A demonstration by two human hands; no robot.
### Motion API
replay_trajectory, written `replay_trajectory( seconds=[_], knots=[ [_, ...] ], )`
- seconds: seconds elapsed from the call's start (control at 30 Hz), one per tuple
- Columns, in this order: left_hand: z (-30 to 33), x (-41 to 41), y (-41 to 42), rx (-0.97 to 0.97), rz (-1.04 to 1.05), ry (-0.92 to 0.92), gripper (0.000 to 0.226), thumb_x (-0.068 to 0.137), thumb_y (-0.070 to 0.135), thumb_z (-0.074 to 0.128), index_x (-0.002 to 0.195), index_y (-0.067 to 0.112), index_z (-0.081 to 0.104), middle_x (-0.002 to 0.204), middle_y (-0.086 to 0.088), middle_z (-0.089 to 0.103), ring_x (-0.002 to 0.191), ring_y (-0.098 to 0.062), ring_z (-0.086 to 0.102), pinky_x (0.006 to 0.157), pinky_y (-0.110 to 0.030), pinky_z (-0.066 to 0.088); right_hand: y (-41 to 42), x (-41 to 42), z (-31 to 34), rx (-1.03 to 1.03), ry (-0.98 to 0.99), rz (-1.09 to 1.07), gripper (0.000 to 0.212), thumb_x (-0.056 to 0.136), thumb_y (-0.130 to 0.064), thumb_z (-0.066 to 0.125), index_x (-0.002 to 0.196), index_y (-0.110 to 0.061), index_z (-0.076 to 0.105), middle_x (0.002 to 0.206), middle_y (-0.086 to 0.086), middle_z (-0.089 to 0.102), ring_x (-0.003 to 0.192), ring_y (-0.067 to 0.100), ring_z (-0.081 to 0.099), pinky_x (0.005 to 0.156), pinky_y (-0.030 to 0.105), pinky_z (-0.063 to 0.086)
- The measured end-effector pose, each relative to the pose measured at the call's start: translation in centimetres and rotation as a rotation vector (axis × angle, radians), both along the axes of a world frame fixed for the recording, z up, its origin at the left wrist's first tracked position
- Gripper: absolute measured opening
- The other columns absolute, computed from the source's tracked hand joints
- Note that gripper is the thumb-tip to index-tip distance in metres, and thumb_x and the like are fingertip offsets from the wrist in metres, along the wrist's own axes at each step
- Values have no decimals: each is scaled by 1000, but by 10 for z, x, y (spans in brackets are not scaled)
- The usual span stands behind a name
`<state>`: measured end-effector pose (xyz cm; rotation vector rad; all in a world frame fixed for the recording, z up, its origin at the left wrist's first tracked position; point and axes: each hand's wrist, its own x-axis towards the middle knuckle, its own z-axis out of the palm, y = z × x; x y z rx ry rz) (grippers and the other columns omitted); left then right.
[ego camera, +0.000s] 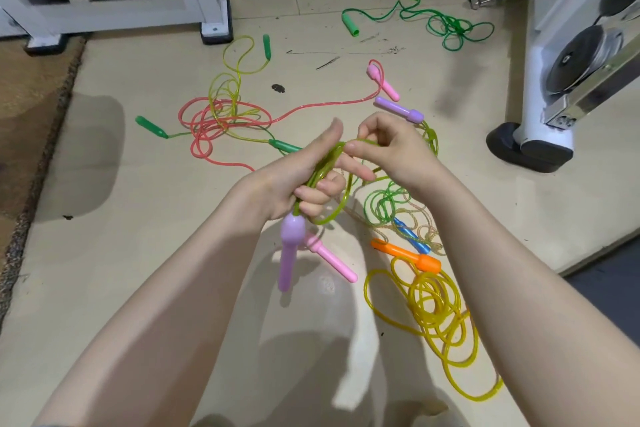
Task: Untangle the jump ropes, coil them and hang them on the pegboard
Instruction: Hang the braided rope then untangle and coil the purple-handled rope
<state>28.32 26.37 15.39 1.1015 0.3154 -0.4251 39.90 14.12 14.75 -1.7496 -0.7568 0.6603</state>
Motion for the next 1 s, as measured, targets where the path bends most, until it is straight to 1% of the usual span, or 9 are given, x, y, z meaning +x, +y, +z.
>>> replay_trajectory(
  seconds=[0.07,0.17,0.27,0.37,0.5,0.67,0.83,0.93,1.0],
  knots=[
    [-9,-6,7,-239,-115,-103,63,69,65,62,103,13,70,46,6,42,26,3,19,35,-5,25,3,-3,-2,-9,46,68,20,82,-10,68,74,-19,53,60,1,43,55,8,38,54,19,32],
    [-21,-9,10,-687,-145,-297,49,94,33,52,135,7,47,85,-13,63,39,-5,33,41,-14,31,7,-13,0,38,122,146,13,88,-22,59,75,-18,59,63,0,50,59,10,42,56,19,34],
    [-12,-3,8,-828,87,-358,49,92,18,56,139,13,41,113,-22,61,43,-6,36,43,-18,38,5,-20,-7,-119,218,185,47,101,-39,27,95,-4,59,78,14,56,64,13,48,64,21,40],
    [-8,-2,12,-540,399,-314,70,71,22,75,133,28,43,118,-11,65,49,-3,54,42,-13,49,1,-25,-11,-407,187,409,36,101,-39,27,111,-11,46,87,8,53,63,19,44,66,26,41],
    [-23,-2,11,-336,779,-169,53,96,22,43,145,30,25,124,-6,59,86,-20,70,68,-33,59,11,-30,3,-741,-9,649,46,95,-35,47,135,-20,31,92,5,62,57,19,55,69,31,50],
    [-29,9,-2,-98,971,-14,49,100,19,40,145,31,25,141,-2,44,110,-20,55,90,-39,43,26,-40,17,-919,-164,680,36,86,-27,62,114,-7,51,72,12,65,48,20,57,61,31,53],
    [-24,15,-4,425,1084,-32,52,99,13,42,147,26,26,97,21,51,61,21,51,57,1,38,25,-35,20,-940,-61,624,31,88,-19,62,116,-10,52,75,9,58,57,26,61,62,32,52],
    [-29,10,1,785,972,-109,53,98,10,43,147,24,26,151,0,29,137,-1,28,91,3,20,18,-32,15,-1101,-41,659,24,92,-12,52,115,-3,53,88,11,57,55,24,62,60,30,49],
    [-35,3,11,1031,817,-180,52,97,8,42,146,17,28,156,-3,16,143,-14,15,100,-2,11,11,-33,12,-1147,7,731,22,93,-12,51,110,1,57,85,10,61,52,20,64,60,27,49]
  ],
)
